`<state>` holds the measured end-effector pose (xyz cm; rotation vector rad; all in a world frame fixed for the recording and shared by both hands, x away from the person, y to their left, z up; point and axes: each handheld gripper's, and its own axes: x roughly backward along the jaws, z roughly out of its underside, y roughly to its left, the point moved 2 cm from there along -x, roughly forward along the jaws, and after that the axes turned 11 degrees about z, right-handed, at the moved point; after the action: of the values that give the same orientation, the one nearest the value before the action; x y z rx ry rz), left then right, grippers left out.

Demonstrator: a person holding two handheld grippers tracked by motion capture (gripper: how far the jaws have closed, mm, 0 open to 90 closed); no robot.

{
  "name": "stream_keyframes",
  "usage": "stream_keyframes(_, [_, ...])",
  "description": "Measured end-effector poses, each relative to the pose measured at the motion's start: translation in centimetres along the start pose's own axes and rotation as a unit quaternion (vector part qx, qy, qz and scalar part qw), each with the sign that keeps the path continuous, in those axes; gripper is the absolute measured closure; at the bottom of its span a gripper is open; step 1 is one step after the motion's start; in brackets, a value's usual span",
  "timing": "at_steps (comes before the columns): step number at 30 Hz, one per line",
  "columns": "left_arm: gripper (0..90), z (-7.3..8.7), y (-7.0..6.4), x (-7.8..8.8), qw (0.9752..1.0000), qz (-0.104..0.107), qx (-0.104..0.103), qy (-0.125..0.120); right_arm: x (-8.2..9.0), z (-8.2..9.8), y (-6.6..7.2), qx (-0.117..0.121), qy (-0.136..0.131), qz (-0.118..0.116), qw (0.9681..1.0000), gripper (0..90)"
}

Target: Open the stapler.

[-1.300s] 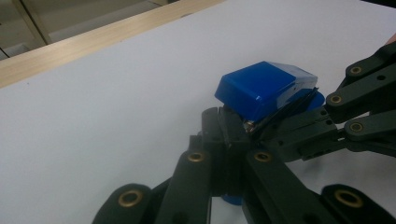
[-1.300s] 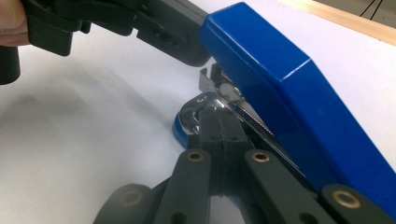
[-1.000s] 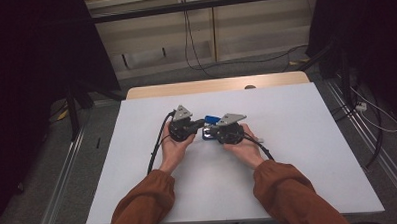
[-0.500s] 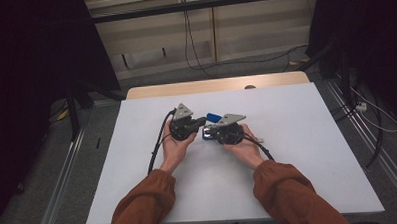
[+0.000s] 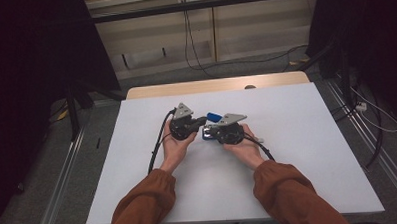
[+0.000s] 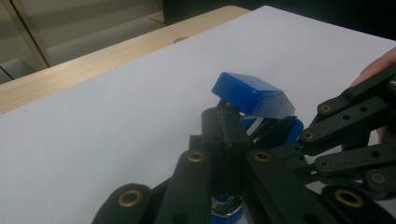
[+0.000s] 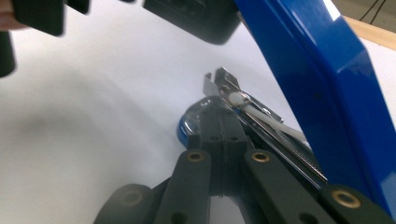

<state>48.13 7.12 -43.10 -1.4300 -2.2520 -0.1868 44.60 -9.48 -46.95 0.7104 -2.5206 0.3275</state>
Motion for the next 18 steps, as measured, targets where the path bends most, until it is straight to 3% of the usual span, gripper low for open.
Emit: stream_keyframes(18, [90.0,0.04,-0.05,-0.05,1.0000,-0.003,0.000,0.000,0.10,-0.77,0.33,-0.014,-0.042,0.036,0.9984,90.0])
